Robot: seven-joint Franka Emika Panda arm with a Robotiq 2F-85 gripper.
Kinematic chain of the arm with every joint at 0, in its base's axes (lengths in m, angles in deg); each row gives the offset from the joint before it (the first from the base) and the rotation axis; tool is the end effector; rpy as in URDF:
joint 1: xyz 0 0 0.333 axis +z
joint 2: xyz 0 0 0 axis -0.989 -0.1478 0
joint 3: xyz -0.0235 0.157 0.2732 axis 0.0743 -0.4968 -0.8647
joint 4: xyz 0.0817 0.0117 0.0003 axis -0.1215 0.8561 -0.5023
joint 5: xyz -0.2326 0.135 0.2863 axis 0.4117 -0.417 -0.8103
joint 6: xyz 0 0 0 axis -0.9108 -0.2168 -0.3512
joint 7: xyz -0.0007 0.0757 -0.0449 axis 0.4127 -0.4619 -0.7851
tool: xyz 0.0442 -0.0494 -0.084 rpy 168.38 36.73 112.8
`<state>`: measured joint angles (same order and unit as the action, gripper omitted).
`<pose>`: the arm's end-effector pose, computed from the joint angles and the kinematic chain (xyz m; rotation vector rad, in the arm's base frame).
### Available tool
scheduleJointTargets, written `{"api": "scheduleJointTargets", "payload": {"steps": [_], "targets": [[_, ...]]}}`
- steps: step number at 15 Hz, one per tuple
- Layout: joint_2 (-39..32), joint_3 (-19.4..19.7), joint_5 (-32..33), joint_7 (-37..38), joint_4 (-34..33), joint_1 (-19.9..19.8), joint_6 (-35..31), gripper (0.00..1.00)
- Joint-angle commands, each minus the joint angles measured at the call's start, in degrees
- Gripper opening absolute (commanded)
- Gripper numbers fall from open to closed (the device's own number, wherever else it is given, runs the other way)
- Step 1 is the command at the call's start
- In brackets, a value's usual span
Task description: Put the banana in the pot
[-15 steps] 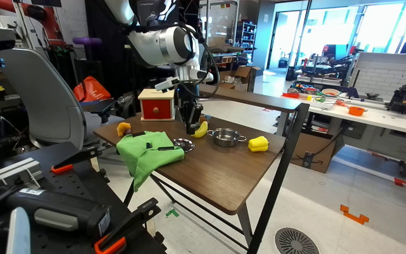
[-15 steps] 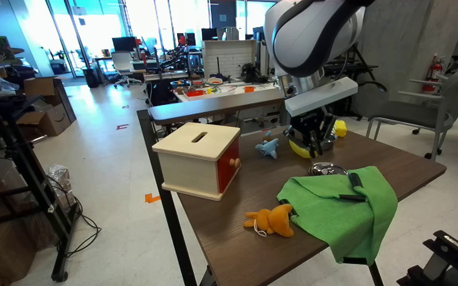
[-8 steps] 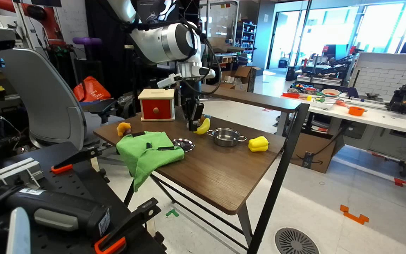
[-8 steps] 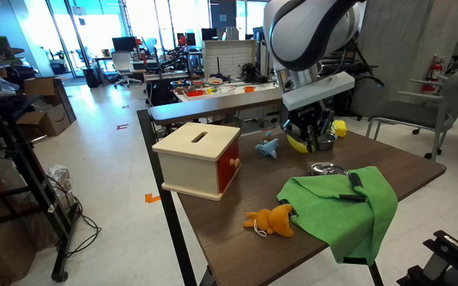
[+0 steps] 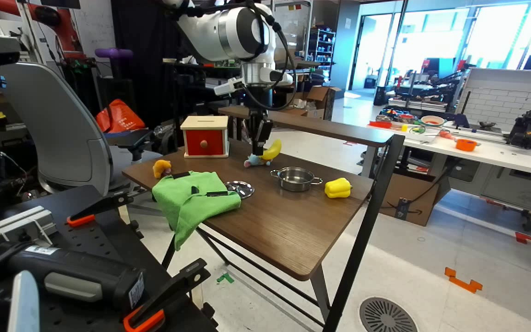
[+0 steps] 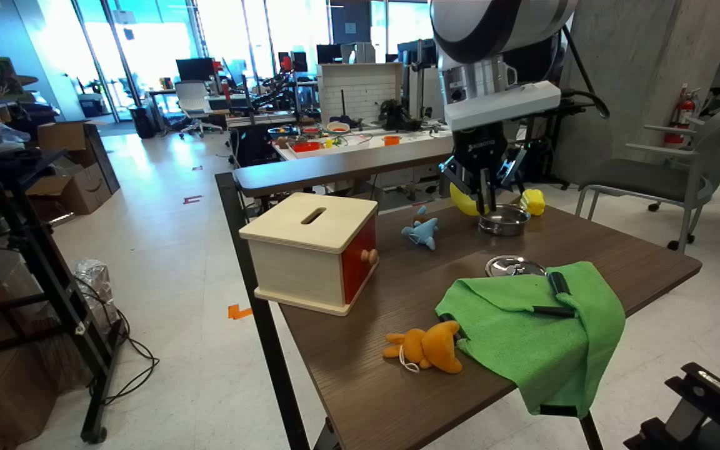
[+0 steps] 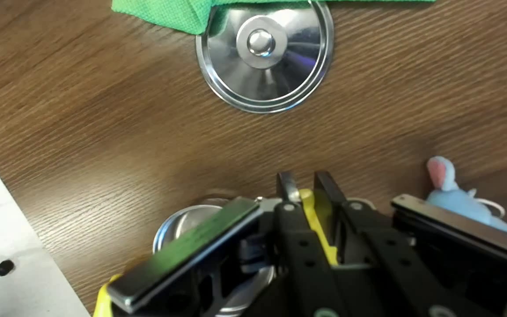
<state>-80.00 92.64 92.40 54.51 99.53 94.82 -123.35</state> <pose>0.7042 0.1283 0.1772 2.8927 -0.4882 -0.1164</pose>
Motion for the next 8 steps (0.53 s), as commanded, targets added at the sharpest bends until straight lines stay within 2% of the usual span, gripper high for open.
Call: {"api": "scheduleJointTargets", "payload": {"steps": [1, 8], "targets": [[1.7, -0.1, -4.3, -1.4, 0.8, -2.9, 0.8, 0.04], [-1.5, 0.9, -6.6, -0.5, -2.1, -6.2, 2.1, 0.04]]}}
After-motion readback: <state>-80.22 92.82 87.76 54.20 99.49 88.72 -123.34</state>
